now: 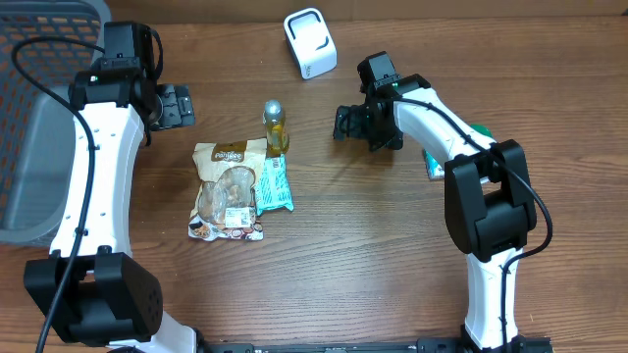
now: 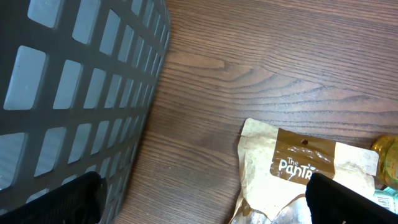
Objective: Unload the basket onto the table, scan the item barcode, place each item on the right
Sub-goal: 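Move the right gripper left over the yellow-capped bottle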
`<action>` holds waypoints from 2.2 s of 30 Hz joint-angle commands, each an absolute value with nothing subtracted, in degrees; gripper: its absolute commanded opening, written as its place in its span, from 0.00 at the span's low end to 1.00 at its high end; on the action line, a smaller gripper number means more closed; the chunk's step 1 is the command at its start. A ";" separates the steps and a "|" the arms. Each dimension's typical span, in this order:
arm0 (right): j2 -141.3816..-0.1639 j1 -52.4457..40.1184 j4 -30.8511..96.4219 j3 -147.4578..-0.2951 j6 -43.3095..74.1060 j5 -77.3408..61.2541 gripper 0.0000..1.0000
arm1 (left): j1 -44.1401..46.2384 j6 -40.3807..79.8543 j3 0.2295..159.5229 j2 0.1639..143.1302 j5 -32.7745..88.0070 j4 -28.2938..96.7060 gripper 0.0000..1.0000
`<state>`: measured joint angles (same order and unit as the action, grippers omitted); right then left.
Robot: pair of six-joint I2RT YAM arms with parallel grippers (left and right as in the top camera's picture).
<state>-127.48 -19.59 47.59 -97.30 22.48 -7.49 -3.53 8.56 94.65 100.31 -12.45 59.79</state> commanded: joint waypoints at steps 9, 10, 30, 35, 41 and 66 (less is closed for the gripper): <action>-127.85 -19.59 46.83 -96.71 22.50 -7.66 1.00 | -4.08 7.70 95.88 99.63 -12.38 59.70 0.99; -127.85 -19.59 47.42 -96.71 22.48 -7.88 1.00 | -4.08 7.70 95.88 99.63 -12.38 59.70 1.00; -127.85 -19.59 63.07 -96.71 22.48 -13.85 1.00 | -4.08 7.70 95.88 99.63 -12.38 59.70 0.99; -126.17 -19.64 65.08 -97.01 22.44 -13.61 1.00 | -4.08 7.70 95.88 99.63 -12.38 59.70 0.99; -118.67 -20.78 65.58 -97.23 22.46 -13.63 1.00 | -4.08 7.70 95.88 99.63 -12.38 59.70 1.00; -105.23 -32.51 60.77 -97.23 22.50 -5.96 1.00 | -4.08 7.70 95.88 99.63 -12.38 59.70 1.00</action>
